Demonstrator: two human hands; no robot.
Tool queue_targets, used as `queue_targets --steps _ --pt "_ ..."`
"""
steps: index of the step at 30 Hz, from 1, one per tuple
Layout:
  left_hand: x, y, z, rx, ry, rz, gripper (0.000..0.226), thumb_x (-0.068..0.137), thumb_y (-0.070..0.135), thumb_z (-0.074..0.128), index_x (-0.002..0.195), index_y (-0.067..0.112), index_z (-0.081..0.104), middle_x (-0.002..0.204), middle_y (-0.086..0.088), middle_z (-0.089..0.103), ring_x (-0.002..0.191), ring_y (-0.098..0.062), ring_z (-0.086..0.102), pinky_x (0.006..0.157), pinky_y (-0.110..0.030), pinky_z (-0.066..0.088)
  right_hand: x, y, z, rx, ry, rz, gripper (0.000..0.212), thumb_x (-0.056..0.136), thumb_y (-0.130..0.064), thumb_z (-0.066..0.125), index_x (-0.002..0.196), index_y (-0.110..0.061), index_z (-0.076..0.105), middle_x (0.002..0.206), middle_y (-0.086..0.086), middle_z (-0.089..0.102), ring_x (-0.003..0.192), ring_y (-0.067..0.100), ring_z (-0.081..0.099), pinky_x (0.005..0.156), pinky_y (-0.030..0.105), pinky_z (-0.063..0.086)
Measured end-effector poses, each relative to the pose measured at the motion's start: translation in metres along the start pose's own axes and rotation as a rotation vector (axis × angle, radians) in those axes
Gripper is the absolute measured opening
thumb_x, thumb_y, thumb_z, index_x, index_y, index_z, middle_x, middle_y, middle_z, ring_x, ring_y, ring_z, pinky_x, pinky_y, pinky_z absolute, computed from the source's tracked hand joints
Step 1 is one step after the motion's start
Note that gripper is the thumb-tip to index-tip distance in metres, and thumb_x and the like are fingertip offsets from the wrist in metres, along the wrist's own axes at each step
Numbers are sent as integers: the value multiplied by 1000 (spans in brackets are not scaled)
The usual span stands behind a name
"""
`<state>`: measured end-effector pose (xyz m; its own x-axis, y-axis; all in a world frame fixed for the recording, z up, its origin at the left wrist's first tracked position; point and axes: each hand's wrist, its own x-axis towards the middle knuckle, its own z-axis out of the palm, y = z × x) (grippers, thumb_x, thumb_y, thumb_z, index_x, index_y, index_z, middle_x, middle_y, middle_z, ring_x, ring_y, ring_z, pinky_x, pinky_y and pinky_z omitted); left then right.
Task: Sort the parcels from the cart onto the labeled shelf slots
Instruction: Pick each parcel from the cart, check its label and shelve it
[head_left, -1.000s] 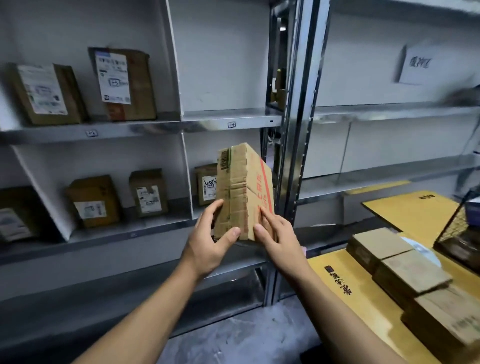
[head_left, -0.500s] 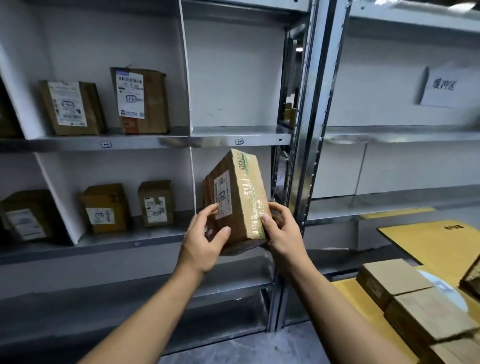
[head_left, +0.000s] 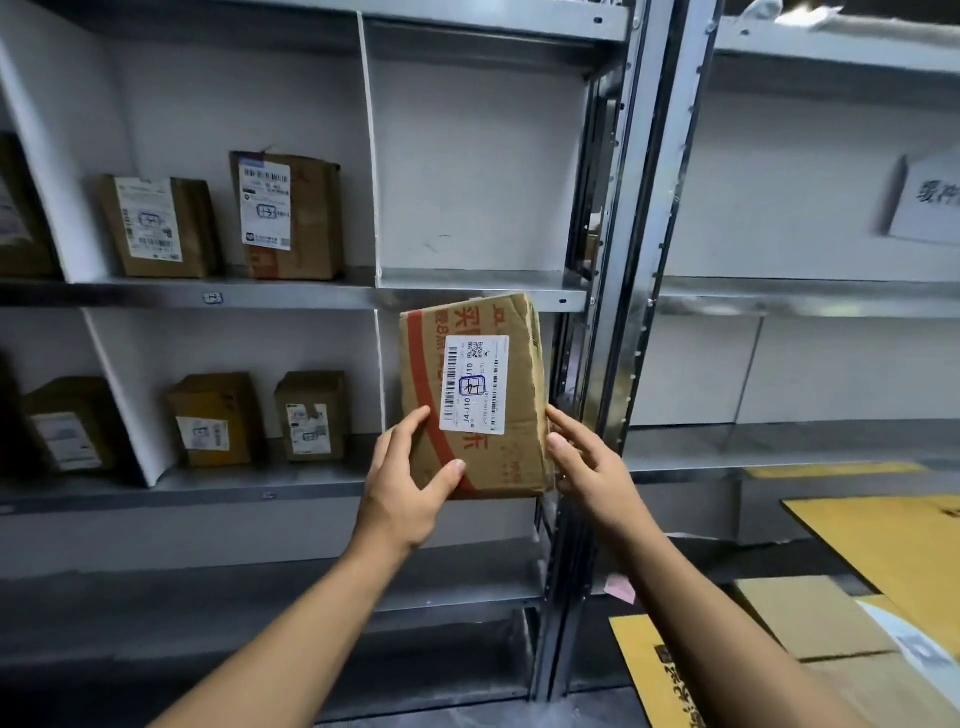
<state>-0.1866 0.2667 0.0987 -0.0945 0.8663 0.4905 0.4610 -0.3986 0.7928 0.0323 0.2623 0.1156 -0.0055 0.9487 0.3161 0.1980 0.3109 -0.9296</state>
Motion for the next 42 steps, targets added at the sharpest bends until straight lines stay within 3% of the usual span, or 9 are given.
queue_targets --steps 3,9,13,15,18,23,28,33,42 --pt "1 5 10 73 22 46 67 86 31 71 144 35 37 144 3 37 121 -7 41 99 -22 35 8 3 -9 -16 -12 26 57 81 -61 68 134 -52 50 130 -14 60 120 11 58 99 45 53" --pt "6 8 20 161 31 80 68 87 33 70 144 40 35 151 -1 29 134 -19 38 110 -35 37 22 13 -7 113 -40 5 55 93 -25 68 126 -61 41 128 -4 58 125 14 54 92 45 57" --pt "24 7 19 205 46 112 67 87 34 69 144 39 34 150 0 28 132 -18 39 109 -37 40 36 10 1 112 -7 -26 62 91 -25 72 132 -48 33 123 -9 57 119 1 51 79 24 57" --pt "39 10 21 209 90 150 67 86 29 71 144 33 37 148 -1 31 131 -16 39 107 -27 36 49 8 7 144 18 -24 62 91 -21 72 132 -43 32 119 -11 57 114 -1 52 74 19 56" --pt "63 14 25 205 125 216 66 85 23 72 143 27 41 147 -2 33 130 -12 38 104 -19 29 74 3 15 185 97 -51 66 87 -20 76 133 -40 31 119 -11 58 108 0 59 83 28 58" --pt "129 5 21 203 125 261 67 87 26 70 145 31 35 149 -3 30 131 -17 39 107 -31 37 139 -16 25 100 169 -156 65 89 -20 74 135 -38 32 109 -21 55 93 -14 60 86 31 58" --pt "211 2 11 172 157 361 55 89 31 65 140 26 45 146 0 38 129 -6 37 106 -23 33 229 -33 28 29 230 -235 63 89 -26 74 136 -38 34 108 -18 58 103 2 61 96 43 55" --pt "287 -22 -14 385 174 486 46 85 36 57 128 19 56 126 -1 54 115 -20 51 99 -42 45 303 -43 32 8 253 -274 66 89 -30 73 140 -33 31 111 -18 56 106 1 57 94 35 56" --pt "344 -61 -29 622 244 577 42 85 33 58 123 15 60 121 -4 56 111 -23 49 92 -40 44 390 -32 63 -99 229 -245 67 87 -38 75 139 -38 33 117 -8 59 112 18 60 98 42 53"
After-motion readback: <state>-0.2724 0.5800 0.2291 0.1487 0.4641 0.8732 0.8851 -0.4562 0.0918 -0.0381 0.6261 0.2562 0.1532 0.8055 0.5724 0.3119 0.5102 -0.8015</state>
